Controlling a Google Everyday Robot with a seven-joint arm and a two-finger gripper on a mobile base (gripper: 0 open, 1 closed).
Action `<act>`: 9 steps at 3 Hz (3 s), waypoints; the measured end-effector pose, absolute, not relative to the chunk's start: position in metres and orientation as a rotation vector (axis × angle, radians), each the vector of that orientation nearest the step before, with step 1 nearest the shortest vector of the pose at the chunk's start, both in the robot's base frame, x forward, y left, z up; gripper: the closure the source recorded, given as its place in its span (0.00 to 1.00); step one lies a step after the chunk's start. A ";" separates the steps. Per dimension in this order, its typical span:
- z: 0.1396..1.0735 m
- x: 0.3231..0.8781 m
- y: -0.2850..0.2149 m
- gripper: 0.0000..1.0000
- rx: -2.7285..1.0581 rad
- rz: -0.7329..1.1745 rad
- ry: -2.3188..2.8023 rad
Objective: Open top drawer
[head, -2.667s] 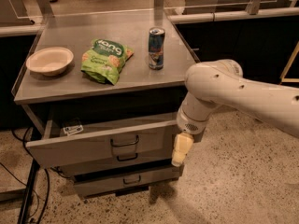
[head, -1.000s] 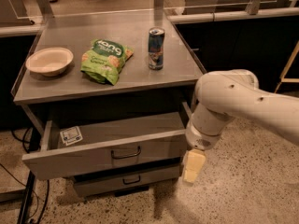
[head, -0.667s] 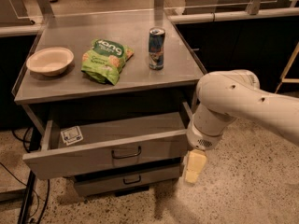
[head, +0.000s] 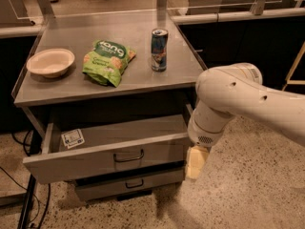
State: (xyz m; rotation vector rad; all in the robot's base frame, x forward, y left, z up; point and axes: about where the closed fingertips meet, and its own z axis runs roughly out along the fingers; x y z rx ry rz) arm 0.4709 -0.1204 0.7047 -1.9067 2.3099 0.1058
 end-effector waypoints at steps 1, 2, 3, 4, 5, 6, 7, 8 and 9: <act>0.688 0.481 -0.120 0.00 -1.940 0.088 2.327; 0.666 0.499 -0.119 0.00 -1.994 0.070 2.339; 0.647 0.515 -0.120 0.00 -2.043 0.062 2.352; 0.630 0.509 -0.126 0.00 -2.074 0.106 2.380; 0.634 0.509 -0.126 0.00 -2.074 0.106 2.380; 0.646 0.465 -0.142 0.00 -2.053 0.139 2.419; 0.646 0.465 -0.142 0.00 -2.053 0.139 2.419; 0.656 0.419 -0.162 0.00 -2.020 0.165 2.484; 0.656 0.419 -0.162 0.00 -2.020 0.165 2.484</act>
Offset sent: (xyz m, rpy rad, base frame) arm 0.0523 0.0033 -0.0657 -0.1144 0.0698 0.0606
